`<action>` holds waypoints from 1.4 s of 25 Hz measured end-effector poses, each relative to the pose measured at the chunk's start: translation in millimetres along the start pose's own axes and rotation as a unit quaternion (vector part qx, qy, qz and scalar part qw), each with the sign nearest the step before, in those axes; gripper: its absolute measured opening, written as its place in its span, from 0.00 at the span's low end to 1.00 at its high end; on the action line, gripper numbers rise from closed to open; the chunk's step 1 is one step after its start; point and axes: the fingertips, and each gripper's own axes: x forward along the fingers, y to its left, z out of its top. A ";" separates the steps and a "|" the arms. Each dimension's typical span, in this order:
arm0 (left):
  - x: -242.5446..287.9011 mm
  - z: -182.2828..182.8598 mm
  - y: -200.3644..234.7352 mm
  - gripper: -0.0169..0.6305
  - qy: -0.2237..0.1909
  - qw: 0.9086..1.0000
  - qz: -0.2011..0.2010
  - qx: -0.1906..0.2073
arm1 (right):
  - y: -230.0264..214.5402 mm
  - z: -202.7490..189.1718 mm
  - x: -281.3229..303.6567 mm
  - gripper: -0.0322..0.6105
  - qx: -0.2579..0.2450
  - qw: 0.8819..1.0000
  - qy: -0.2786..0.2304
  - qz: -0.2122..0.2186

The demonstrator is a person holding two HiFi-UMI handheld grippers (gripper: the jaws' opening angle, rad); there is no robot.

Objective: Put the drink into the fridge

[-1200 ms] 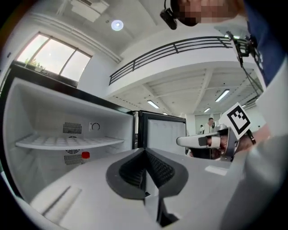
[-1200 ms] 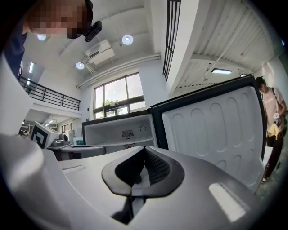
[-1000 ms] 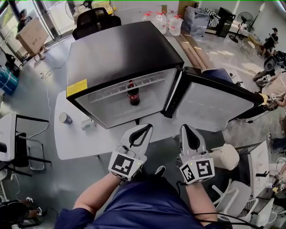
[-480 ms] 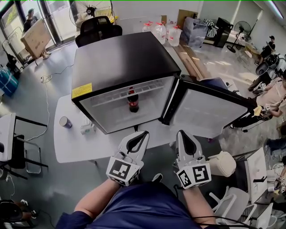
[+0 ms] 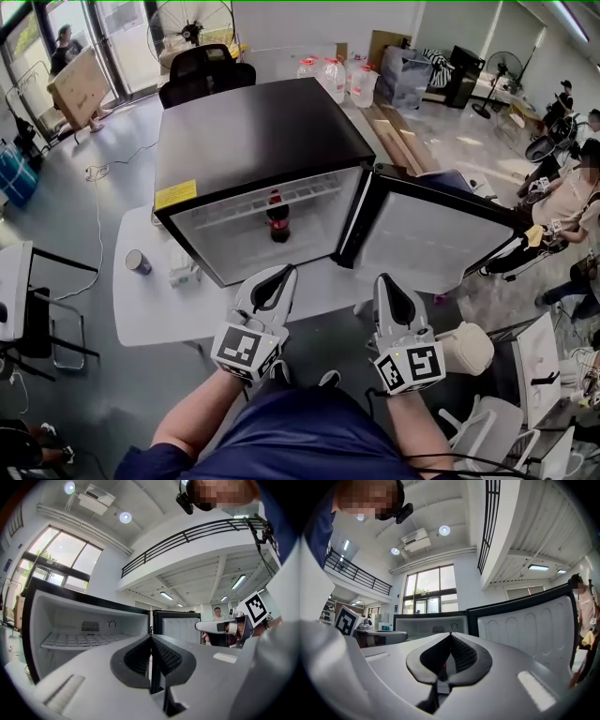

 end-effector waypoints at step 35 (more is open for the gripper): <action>31.3 -12.6 72.6 0.03 0.017 0.999 0.045 0.004 | -24.6 -16.9 30.3 0.06 -0.023 0.999 0.018 -0.025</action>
